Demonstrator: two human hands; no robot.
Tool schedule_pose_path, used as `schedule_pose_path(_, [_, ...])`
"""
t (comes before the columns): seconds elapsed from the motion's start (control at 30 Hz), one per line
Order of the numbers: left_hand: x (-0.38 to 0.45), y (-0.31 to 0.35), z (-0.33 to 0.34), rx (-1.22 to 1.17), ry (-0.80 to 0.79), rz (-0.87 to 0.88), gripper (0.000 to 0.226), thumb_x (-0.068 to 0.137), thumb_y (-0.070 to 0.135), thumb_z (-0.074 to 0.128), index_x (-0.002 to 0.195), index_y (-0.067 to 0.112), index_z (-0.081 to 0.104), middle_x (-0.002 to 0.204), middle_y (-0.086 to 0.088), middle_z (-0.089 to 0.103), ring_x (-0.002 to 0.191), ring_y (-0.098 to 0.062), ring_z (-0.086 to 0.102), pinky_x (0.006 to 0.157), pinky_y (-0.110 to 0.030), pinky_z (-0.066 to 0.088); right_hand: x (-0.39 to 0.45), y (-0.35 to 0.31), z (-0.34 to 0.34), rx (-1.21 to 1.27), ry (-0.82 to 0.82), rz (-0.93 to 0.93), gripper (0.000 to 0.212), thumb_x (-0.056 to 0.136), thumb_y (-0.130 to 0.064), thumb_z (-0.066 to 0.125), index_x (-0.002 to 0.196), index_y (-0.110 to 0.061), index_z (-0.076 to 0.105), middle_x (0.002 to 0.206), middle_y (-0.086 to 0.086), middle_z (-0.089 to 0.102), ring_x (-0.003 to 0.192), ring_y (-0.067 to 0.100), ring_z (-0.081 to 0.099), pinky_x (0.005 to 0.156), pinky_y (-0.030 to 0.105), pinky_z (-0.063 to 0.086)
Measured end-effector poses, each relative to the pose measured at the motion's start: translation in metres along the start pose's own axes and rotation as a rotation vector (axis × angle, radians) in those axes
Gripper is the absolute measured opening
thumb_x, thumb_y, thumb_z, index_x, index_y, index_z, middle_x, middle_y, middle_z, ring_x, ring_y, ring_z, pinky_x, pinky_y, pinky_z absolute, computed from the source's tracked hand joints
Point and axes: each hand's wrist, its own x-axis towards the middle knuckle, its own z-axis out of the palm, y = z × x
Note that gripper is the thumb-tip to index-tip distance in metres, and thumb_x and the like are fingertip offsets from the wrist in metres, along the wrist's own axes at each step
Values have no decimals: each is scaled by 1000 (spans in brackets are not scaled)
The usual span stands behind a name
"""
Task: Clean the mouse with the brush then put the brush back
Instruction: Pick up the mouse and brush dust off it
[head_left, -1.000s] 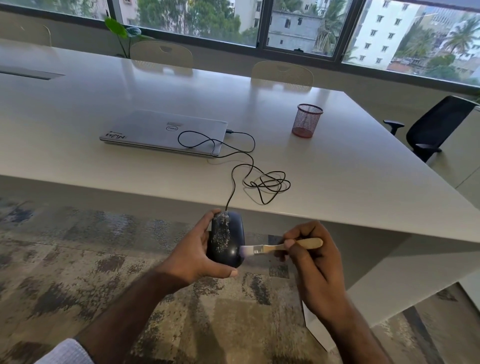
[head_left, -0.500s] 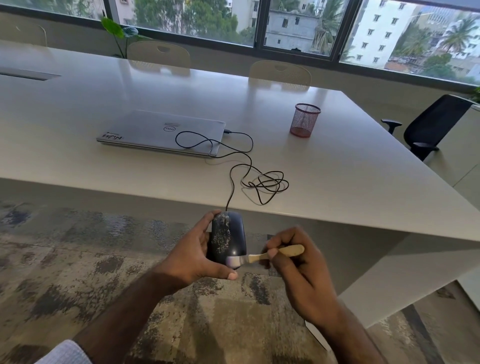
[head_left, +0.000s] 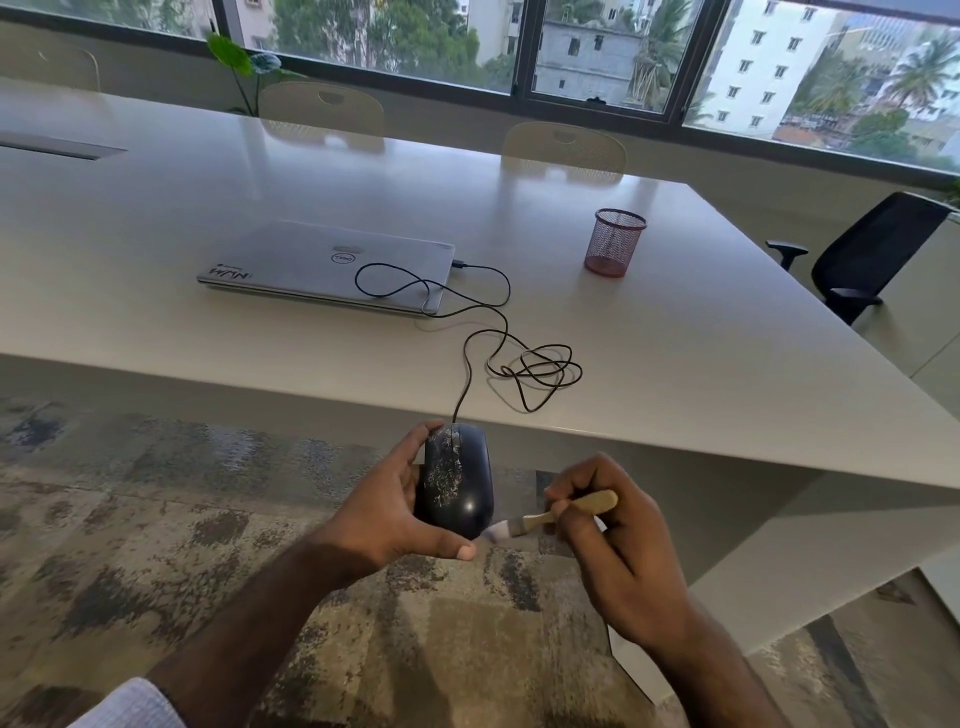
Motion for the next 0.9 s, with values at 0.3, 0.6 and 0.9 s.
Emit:
schedule_pose_path(0.3, [-1, 0, 10, 107, 85, 41, 110, 42, 10, 102, 128, 57, 50, 119, 11, 73, 110, -16, 73, 80, -31, 64, 3, -11, 20, 240, 175, 50, 8, 93, -25, 56, 94, -25, 64, 80, 6, 68, 72, 27, 66, 64, 35, 55])
schedule_pose_path(0.6, [-4, 7, 21, 513, 202, 77, 120, 32, 53, 95, 138, 55, 38, 130, 20, 46, 118, 2, 49, 97, -21, 46, -11, -13, 28, 95, 114, 15, 7, 96, -28, 56, 98, -34, 61, 81, -4, 64, 69, 19, 61, 58, 35, 51])
schedule_pose_path(0.9, [-6, 12, 27, 669, 247, 78, 127, 39, 48, 94, 151, 33, 35, 131, 14, 38, 126, -10, 34, 109, -33, 34, -14, -18, 29, -12, -17, 11, 5, 98, -25, 54, 98, -26, 59, 82, -18, 61, 66, 5, 54, 59, 13, 40])
